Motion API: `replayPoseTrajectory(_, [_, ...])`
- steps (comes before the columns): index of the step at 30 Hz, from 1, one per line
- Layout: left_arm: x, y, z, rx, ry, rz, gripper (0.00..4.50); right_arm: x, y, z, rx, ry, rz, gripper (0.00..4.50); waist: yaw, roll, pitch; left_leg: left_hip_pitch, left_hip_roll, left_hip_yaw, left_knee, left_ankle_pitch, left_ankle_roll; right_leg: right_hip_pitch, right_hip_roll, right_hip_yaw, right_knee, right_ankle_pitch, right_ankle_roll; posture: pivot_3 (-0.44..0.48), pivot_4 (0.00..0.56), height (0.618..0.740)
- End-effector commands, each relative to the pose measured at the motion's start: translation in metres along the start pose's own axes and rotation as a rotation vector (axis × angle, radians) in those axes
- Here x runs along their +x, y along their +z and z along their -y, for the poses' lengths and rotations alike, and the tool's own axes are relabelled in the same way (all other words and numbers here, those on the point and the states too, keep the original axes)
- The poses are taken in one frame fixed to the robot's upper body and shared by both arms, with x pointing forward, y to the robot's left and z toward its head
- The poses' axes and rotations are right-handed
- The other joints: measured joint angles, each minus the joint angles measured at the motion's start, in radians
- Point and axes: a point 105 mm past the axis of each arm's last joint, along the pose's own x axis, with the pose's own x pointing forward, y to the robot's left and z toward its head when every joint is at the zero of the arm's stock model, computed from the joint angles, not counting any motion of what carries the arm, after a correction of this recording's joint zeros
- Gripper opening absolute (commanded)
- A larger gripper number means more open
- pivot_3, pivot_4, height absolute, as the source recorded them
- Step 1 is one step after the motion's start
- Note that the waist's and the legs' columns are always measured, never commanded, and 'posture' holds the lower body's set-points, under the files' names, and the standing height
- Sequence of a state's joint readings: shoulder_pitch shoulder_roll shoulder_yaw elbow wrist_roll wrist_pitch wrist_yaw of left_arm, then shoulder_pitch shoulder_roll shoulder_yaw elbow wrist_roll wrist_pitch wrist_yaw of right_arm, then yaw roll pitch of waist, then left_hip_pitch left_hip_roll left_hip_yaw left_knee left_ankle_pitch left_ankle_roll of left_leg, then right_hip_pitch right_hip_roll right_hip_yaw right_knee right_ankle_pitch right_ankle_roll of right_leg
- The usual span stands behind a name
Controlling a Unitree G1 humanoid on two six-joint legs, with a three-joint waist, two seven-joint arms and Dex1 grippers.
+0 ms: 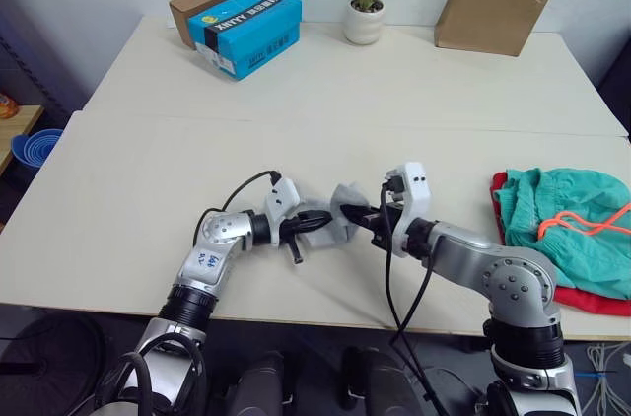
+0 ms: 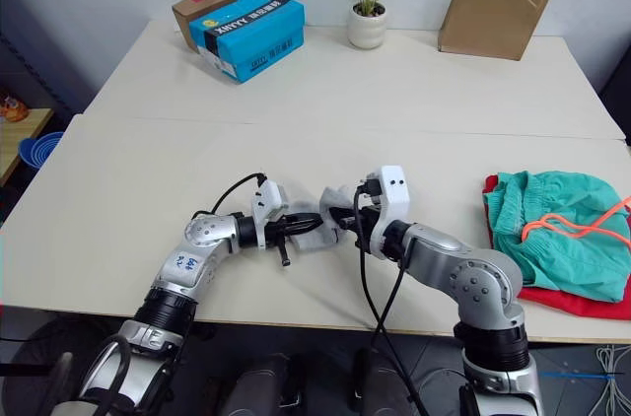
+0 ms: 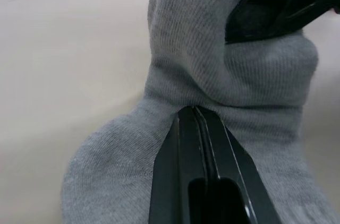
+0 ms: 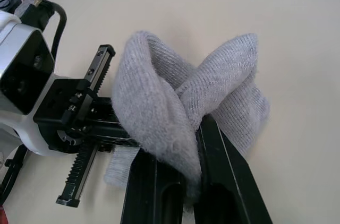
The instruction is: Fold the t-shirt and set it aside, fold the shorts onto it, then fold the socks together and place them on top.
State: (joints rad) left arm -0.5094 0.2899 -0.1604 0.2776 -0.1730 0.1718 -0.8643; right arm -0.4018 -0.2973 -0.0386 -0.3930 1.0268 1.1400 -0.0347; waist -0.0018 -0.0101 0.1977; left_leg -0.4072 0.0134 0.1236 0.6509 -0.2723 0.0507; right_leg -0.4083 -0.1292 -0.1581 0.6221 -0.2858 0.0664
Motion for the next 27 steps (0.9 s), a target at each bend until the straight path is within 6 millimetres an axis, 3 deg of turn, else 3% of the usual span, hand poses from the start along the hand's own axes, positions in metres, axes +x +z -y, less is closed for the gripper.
replayPoseTrajectory(1, [-0.006, 0.006, -0.005, 0.000, 0.032, -0.009, 0.00, 0.006, 0.003, -0.011, -0.046, 0.039, -0.008, 0.01, -0.002, 0.000, 0.000, 0.000, 0.000, 0.000, 0.000, 0.000, 0.000, 0.000, 0.000, 0.000, 0.000, 0.000, 0.000, 0.000, 0.150, 0.740])
replayPoseTrajectory(8, [-0.016, 0.003, -0.004, -0.051, 0.043, -0.045, 0.00, 0.022, -0.003, -0.024, -0.063, 0.094, -0.028, 0.01, -0.003, 0.000, 0.000, 0.000, 0.000, 0.000, -0.001, 0.001, -0.002, -0.001, 0.001, 0.000, 0.000, 0.000, 0.000, 0.000, 0.150, 0.740])
replayPoseTrajectory(11, [-0.020, 0.001, -0.002, -0.064, 0.043, -0.048, 0.00, 0.024, -0.004, -0.029, -0.061, 0.146, -0.027, 0.87, -0.003, 0.000, 0.000, 0.000, 0.000, 0.000, -0.001, 0.001, -0.002, -0.001, 0.000, 0.000, 0.000, 0.000, 0.000, 0.000, 0.150, 0.740])
replayPoseTrajectory(21, [-0.041, 0.013, -0.003, -0.074, 0.026, -0.011, 0.00, 0.011, 0.000, -0.044, -0.033, 0.374, 0.004, 4.43, -0.003, 0.000, 0.000, 0.000, 0.000, 0.000, -0.002, 0.001, -0.002, -0.001, 0.000, 0.000, 0.000, 0.000, 0.000, 0.000, 0.150, 0.740])
replayPoseTrajectory(24, [-0.046, 0.015, -0.003, -0.076, 0.024, -0.010, 0.00, -0.008, -0.003, -0.052, -0.091, 0.536, -0.009, 4.47, 0.002, 0.000, 0.000, 0.000, 0.000, 0.000, -0.002, 0.000, 0.001, -0.001, 0.000, 0.000, -0.001, 0.000, 0.000, 0.000, 0.150, 0.740])
replayPoseTrajectory(27, [-0.051, 0.020, -0.001, -0.083, 0.014, -0.003, 0.00, -0.010, 0.002, -0.043, -0.101, 0.558, 0.033, 4.47, 0.000, 0.000, 0.000, 0.000, 0.000, 0.000, -0.002, -0.002, 0.003, -0.001, 0.000, 0.000, -0.002, 0.000, 0.000, 0.000, 0.150, 0.740])
